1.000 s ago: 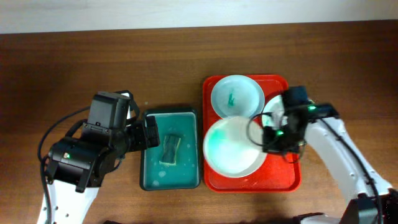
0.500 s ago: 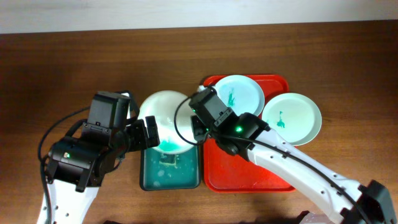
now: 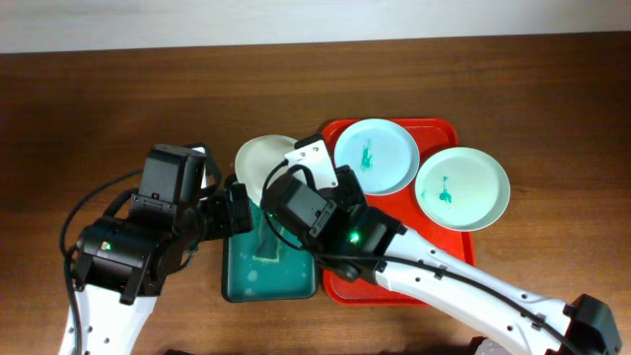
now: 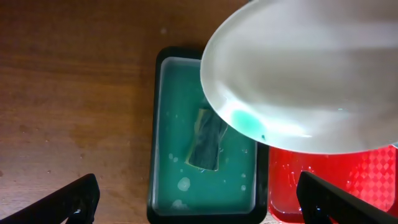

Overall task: Clean dirty plates on tray and stack at the side
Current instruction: 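Tilt the held plate over the green tray to drain it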

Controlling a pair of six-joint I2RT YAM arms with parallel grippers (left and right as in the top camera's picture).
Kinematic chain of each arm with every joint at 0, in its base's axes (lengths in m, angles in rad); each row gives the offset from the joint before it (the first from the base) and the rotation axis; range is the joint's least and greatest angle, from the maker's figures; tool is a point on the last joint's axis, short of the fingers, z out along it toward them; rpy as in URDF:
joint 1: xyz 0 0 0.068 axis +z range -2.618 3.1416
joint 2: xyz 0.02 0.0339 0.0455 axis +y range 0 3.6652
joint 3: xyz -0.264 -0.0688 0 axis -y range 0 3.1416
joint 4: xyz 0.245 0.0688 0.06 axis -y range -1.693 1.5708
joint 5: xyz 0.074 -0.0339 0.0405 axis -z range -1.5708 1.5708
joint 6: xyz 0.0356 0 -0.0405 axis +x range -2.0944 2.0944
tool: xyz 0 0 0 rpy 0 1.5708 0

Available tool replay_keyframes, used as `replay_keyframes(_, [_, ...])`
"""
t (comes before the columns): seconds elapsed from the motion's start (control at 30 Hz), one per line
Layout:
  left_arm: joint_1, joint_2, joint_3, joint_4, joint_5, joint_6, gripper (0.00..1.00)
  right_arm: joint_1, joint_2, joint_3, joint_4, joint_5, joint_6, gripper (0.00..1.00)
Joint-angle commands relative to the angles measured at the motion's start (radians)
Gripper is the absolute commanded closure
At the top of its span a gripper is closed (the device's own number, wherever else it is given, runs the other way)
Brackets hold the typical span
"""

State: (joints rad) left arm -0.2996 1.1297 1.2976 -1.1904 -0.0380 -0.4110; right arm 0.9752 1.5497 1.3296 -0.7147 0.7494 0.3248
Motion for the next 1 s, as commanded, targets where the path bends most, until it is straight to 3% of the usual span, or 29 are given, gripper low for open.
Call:
replay_keyframes(0.0, [0.003, 0.000, 0.001, -0.001, -0.007, 0.016, 0.01, 0.072, -0.008, 0.019, -0.005, 0.158, -0.026, 0.96])
replay_keyframes(0.5, [0.003, 0.000, 0.001, -0.001, -0.007, 0.016, 0.01, 0.099, -0.008, 0.019, -0.003, 0.237, -0.034, 0.96])
replay_keyframes(0.57, [0.003, 0.000, 0.001, -0.001, -0.007, 0.016, 0.00, 0.092, -0.008, 0.019, 0.024, 0.335, -0.039, 0.96])
replay_keyframes(0.63, [0.003, 0.000, 0.001, -0.001, -0.007, 0.016, 0.00, 0.107, -0.008, 0.019, 0.045, 0.333, -0.111, 0.96])
replay_keyframes(0.97, [0.003, 0.000, 0.001, -0.001, -0.007, 0.016, 0.01, 0.133, -0.008, 0.019, 0.068, 0.332, -0.112, 0.96])
